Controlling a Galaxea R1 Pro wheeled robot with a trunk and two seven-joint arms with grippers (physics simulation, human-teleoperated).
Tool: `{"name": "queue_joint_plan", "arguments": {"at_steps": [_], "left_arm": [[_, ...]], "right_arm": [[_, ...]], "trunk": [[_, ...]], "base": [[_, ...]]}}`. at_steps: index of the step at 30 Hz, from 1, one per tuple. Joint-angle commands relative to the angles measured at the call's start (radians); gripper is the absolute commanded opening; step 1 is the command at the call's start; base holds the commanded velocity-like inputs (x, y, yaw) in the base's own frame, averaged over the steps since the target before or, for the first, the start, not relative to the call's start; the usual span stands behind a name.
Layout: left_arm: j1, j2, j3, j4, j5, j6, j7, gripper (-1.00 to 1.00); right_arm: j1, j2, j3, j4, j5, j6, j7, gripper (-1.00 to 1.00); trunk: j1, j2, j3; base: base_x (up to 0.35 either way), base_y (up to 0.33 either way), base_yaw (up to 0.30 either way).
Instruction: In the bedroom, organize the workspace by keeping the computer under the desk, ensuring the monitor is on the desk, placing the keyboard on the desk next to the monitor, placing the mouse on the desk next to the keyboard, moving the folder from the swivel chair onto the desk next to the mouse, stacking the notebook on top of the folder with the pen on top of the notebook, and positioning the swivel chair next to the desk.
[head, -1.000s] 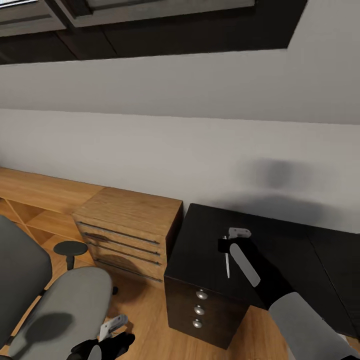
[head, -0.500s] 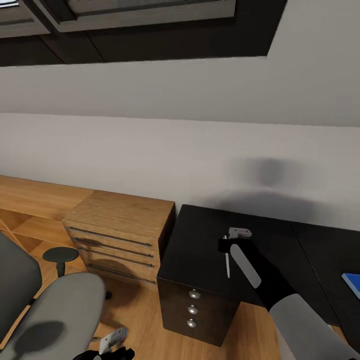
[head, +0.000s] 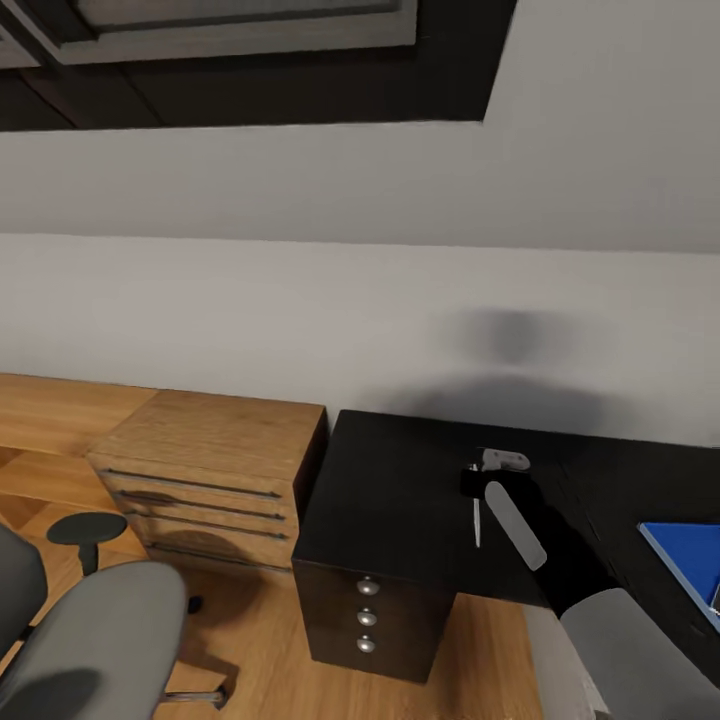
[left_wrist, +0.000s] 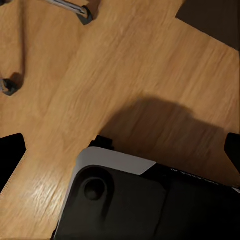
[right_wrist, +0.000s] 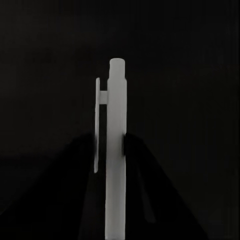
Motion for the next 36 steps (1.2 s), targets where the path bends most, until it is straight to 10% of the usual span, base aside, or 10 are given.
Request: {"name": "queue_joint_plan", "arguments": {"at_steps": [1, 10, 36], "left_arm": [[0.0, -0.001, 0.003, 0.003, 0.005, -0.001, 0.001, 1.0], [0.0, 0.002, 0.003, 0.03, 0.005, -0.081, 0.001, 1.0], [0.0, 0.002, 0.002, 0.043, 0.004, -0.086, 0.001, 1.0]], "right_arm": [[-0.001, -0.003, -0.001, -0.001, -0.011, 0.0, -0.01, -1.0], [-0.001, -0.053, -0.086, 0.003, -0.01, -0.004, -0.006, -1.0], [-0.002, -0.194, -0.096, 0.127, 0.046, -0.19, -0.003, -1.0]], "trunk": [[0.001, -0.002, -0.002], [0.001, -0.002, -0.002], [0.001, -0.002, -0.006]], "base": [[0.0, 0.0, -0.286], [0.0, -0.034, -0.294], [0.007, -0.107, -0.095]]}}
